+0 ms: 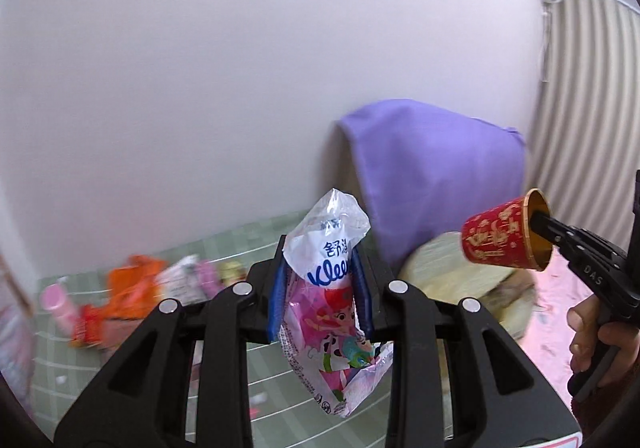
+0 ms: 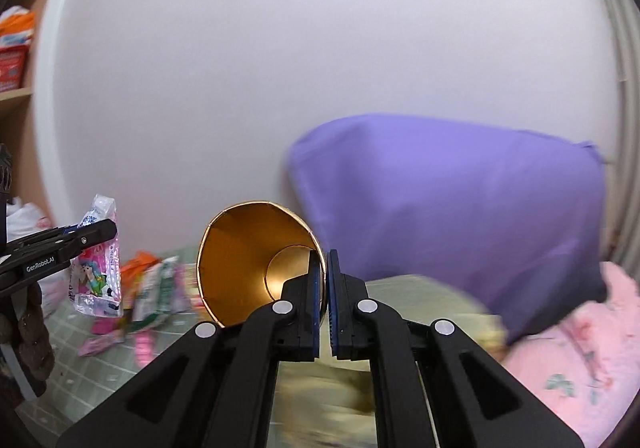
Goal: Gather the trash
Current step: 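Carry the snack bag and red cup over the yellow trash bag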
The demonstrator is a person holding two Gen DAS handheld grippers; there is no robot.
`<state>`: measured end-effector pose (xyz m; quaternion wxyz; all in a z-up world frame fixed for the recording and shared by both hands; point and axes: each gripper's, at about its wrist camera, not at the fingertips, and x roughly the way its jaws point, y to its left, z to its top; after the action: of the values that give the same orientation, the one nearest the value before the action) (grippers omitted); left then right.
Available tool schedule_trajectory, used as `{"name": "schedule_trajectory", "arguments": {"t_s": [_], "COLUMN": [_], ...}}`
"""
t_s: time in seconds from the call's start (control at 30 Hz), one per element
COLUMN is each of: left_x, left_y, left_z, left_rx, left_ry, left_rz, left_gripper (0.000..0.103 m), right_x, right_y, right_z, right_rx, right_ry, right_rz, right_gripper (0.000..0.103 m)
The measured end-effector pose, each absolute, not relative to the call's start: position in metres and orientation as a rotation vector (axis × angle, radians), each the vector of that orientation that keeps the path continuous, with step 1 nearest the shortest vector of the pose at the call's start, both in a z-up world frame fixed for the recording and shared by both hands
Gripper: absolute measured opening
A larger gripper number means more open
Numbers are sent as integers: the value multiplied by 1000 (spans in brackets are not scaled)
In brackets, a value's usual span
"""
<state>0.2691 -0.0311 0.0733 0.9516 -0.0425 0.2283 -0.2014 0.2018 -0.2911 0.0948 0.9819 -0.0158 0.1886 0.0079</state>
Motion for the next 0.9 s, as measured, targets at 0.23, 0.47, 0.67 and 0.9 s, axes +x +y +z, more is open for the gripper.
{"name": "schedule_trajectory", "arguments": {"t_s": [0.23,0.47,0.67,0.9], "left_x": [292,334,367,393], "left_y": [-130,-245,-278,-253], "left_z": [81,31,-8,-12], "left_rx": [-118,-16,234,217], "left_ry": [471,783,803,794], "left_rz": [-674,-1053,-882,-789], "left_gripper": [27,27,20,17], "right_x": [152,128,137,186], "right_y": [-376,-410,-418,-404], "right_z": [116,116,105,78], "right_rx": [20,49,89,171], "right_ry": [358,377,422,505], "right_rz": [-216,-306,-290,-142], "right_gripper": [6,6,6,6]}}
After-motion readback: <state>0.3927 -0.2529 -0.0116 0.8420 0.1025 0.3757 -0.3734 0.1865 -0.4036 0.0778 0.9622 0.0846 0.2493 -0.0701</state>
